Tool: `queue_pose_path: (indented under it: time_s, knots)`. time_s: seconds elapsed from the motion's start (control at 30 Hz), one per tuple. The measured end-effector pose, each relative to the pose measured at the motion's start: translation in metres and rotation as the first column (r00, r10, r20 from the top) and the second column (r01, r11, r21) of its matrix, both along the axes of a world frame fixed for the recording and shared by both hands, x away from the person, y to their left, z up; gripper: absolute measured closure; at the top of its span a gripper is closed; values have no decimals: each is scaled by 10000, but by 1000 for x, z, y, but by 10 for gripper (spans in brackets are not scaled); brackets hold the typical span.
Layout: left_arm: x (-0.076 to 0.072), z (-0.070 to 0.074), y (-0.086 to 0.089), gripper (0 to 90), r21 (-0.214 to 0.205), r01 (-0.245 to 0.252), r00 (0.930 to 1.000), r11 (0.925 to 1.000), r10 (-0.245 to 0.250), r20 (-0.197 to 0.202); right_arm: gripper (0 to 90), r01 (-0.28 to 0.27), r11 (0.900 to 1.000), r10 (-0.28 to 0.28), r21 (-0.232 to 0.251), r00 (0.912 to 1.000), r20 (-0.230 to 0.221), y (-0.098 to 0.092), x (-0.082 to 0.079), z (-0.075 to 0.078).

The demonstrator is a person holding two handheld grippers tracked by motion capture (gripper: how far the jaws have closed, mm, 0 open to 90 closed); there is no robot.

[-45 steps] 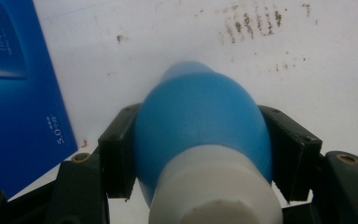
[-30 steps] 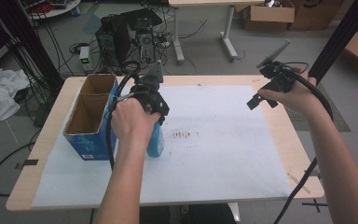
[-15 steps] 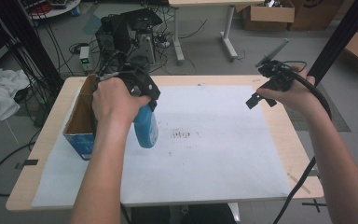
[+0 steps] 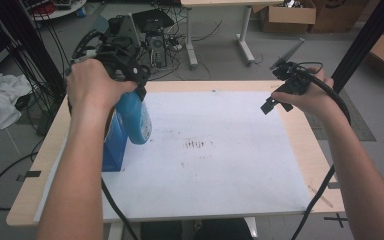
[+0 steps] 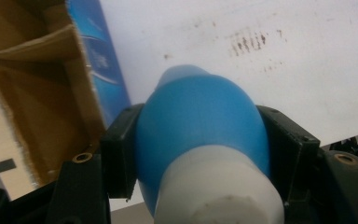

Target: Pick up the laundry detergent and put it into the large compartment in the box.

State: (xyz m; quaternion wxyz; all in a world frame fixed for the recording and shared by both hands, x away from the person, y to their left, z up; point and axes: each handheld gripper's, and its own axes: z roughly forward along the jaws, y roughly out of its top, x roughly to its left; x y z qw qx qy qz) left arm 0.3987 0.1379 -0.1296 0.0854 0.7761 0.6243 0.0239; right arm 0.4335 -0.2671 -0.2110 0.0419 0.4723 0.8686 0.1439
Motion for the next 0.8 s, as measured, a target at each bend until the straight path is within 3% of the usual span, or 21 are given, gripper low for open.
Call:
queue_pose_path:
  time_s: [0.13,0.4,0.57,0.8]
  knots:
    - [1,9,13,377,-10,-177,9996,9998,177,200,167,34,10000,-34,-12,10000,-11,0,1,0]
    - [1,34,57,377,142,-677,9963,9976,669,543,169,77,9999,-78,-87,9999,-83,-1,3,-2]
    - [2,39,77,378,539,-1032,9928,9932,995,668,169,95,9999,-96,-96,9999,-56,-3,3,-1]
    - [2,39,93,378,711,-1366,9884,9881,1311,767,169,223,9997,-223,-89,9997,-22,-6,2,2]
